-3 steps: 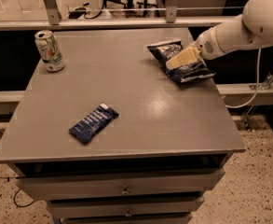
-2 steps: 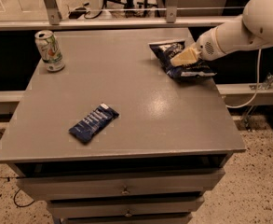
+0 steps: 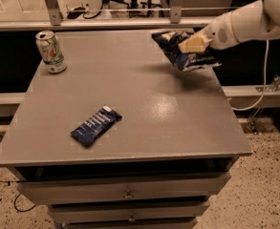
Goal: Pick blue chip bag
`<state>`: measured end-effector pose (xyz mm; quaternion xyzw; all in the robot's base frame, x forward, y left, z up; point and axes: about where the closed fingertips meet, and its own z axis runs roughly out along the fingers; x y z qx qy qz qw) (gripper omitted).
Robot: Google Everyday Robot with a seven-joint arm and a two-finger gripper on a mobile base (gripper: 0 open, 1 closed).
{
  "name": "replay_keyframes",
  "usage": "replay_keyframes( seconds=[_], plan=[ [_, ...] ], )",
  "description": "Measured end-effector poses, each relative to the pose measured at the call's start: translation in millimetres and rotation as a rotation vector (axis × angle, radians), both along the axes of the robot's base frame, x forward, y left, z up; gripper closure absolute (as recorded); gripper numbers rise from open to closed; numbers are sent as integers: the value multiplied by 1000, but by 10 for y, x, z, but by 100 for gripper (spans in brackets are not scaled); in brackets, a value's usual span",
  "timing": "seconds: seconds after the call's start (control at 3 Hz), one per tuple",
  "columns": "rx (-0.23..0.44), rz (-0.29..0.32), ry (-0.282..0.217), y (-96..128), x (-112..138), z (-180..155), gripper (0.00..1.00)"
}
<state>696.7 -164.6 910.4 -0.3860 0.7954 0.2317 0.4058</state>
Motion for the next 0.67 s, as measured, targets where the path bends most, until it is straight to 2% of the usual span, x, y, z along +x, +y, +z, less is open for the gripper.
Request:
replay_keyframes(
  seconds=[0.33,0.67],
  plan=[
    [113,120,-60,220,-194,663,100],
    [114,120,-61,219,-193,670,100]
  ],
)
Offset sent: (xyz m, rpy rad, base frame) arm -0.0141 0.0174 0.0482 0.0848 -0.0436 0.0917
